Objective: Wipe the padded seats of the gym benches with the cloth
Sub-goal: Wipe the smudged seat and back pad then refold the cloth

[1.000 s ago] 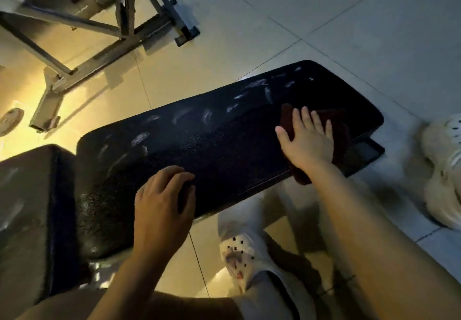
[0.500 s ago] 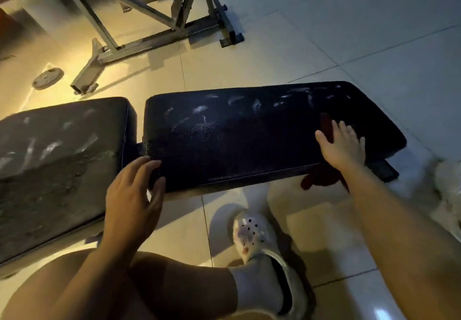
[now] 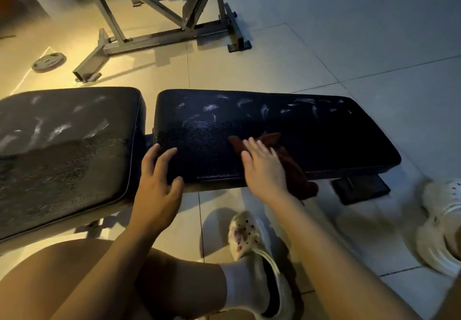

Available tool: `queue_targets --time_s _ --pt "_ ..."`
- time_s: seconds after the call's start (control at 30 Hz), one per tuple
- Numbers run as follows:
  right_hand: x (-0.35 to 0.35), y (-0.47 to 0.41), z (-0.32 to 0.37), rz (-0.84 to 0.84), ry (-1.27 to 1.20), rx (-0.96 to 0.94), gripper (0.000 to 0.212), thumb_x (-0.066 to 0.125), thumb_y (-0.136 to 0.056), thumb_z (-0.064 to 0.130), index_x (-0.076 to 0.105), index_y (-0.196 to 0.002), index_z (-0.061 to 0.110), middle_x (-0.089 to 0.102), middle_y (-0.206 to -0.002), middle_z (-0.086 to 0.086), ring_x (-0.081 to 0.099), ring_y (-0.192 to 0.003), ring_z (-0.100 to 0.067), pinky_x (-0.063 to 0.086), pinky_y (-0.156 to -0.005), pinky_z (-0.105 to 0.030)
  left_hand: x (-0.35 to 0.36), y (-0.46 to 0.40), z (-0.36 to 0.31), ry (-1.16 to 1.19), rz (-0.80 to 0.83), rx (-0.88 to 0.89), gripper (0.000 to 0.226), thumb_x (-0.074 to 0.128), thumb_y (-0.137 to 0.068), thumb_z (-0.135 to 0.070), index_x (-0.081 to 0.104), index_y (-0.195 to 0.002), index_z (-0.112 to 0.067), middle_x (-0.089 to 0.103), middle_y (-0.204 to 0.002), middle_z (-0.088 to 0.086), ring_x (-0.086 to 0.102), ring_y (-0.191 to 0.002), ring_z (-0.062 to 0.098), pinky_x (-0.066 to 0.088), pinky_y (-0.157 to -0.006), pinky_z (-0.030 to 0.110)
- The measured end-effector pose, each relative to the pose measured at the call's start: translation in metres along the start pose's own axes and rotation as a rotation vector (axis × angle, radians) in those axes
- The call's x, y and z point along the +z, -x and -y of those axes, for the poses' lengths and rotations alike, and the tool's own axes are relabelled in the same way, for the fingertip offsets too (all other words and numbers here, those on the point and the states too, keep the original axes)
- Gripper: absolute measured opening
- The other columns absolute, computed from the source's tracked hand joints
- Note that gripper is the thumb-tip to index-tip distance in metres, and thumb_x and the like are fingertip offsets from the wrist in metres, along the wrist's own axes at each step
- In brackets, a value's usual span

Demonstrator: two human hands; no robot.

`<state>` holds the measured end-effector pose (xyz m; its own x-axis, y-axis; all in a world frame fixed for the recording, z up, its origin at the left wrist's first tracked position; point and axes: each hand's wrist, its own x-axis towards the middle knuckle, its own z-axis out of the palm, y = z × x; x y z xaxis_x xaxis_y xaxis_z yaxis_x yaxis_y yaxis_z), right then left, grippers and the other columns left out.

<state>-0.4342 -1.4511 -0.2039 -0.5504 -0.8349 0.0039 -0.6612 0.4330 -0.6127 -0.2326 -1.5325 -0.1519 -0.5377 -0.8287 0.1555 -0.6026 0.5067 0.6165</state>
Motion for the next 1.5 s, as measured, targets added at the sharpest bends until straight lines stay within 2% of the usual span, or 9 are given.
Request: queue_targets --time_s 0.13,0.23,0.4,0.53,0.63,0.8,1.07,1.4,1.5 --pt "0.032 0.016 0.083 0.149 0.002 -0.294 0.052 0.019 -0.106 0.041 0.020 -0.155 0.023 0.012 -0.163 0.005 0.004 -0.150 -0.010 -0.010 -0.118 -0.033 -0.013 0.003 0.010 -0.172 -0.061 0.130 0.055 0.057 -0.089 0.000 0.046 -0.140 -0.015 0.019 -0.158 0.007 0.025 -0.143 0.028 0.035 -0.109 0.049" --pt "0.030 0.005 0.078 0.184 0.132 -0.387 0.060 0.021 -0.103 0.053 0.011 -0.156 0.026 0.004 -0.164 0.007 -0.001 -0.150 -0.010 -0.007 -0.122 -0.038 -0.044 0.004 0.031 -0.327 -0.157 0.156 0.043 0.049 -0.093 -0.017 0.050 -0.136 -0.010 0.029 -0.154 0.015 0.026 -0.142 0.034 0.031 -0.109 0.056" --pt "-0.002 -0.020 -0.001 0.119 0.345 -0.080 0.073 0.013 -0.096 0.064 0.006 -0.157 0.024 0.002 -0.164 0.002 0.002 -0.151 -0.014 -0.004 -0.122 -0.041 -0.085 -0.018 0.079 -0.626 -0.146 0.105 0.058 0.028 -0.095 -0.046 0.048 -0.139 -0.012 0.032 -0.154 0.016 0.017 -0.147 0.031 0.009 -0.119 0.053" --pt "-0.019 -0.017 -0.053 0.086 0.337 0.110 0.066 0.012 -0.099 0.054 0.009 -0.156 0.021 0.006 -0.164 -0.001 0.004 -0.151 -0.016 0.004 -0.123 -0.045 -0.078 -0.023 0.089 -0.670 -0.177 0.138 0.058 0.031 -0.096 -0.049 0.048 -0.141 -0.016 0.037 -0.152 0.014 0.023 -0.146 0.030 0.014 -0.118 0.050" --pt "-0.010 -0.019 -0.033 0.035 0.244 0.129 0.058 0.019 -0.104 0.044 0.014 -0.156 0.019 0.010 -0.164 0.000 0.005 -0.151 -0.016 0.002 -0.123 -0.044 -0.077 -0.021 0.092 -0.678 -0.232 0.154 0.056 0.033 -0.096 -0.047 0.050 -0.138 -0.015 0.044 -0.147 0.014 0.030 -0.143 0.031 0.019 -0.115 0.047" --pt "0.018 -0.026 0.042 0.041 0.223 -0.164 0.051 0.021 -0.106 0.036 0.017 -0.155 0.023 0.011 -0.163 0.006 0.006 -0.150 -0.010 -0.004 -0.120 -0.031 -0.074 -0.023 0.093 -0.694 -0.243 0.136 0.055 0.034 -0.095 -0.047 0.050 -0.137 -0.016 0.046 -0.145 0.013 0.032 -0.141 0.030 0.022 -0.112 0.045" --pt "0.051 -0.046 0.145 0.169 0.216 -0.503 0.053 0.025 -0.105 0.041 0.021 -0.155 0.023 0.013 -0.164 0.005 0.004 -0.151 -0.013 -0.005 -0.122 -0.037 -0.077 -0.024 0.095 -0.727 -0.226 0.155 0.056 0.034 -0.093 -0.048 0.054 -0.134 -0.015 0.052 -0.139 0.013 0.038 -0.136 0.032 0.026 -0.106 0.047" --pt "0.003 -0.053 0.012 0.146 0.230 -0.146 0.058 0.019 -0.103 0.045 0.005 -0.156 0.024 0.001 -0.164 0.004 -0.003 -0.150 -0.012 -0.002 -0.122 -0.037 -0.078 -0.026 0.094 -0.763 -0.263 0.147 0.059 0.035 -0.092 -0.049 0.053 -0.136 -0.015 0.046 -0.144 0.015 0.034 -0.139 0.032 0.018 -0.114 0.050" --pt "0.002 -0.053 -0.002 0.144 0.249 -0.158 0.064 0.019 -0.101 0.051 0.005 -0.156 0.021 0.001 -0.164 0.001 -0.003 -0.150 -0.015 -0.004 -0.121 -0.038 -0.077 -0.027 0.092 -0.797 -0.251 0.100 0.059 0.033 -0.093 -0.050 0.050 -0.139 -0.017 0.045 -0.145 0.014 0.032 -0.140 0.031 0.015 -0.116 0.049"
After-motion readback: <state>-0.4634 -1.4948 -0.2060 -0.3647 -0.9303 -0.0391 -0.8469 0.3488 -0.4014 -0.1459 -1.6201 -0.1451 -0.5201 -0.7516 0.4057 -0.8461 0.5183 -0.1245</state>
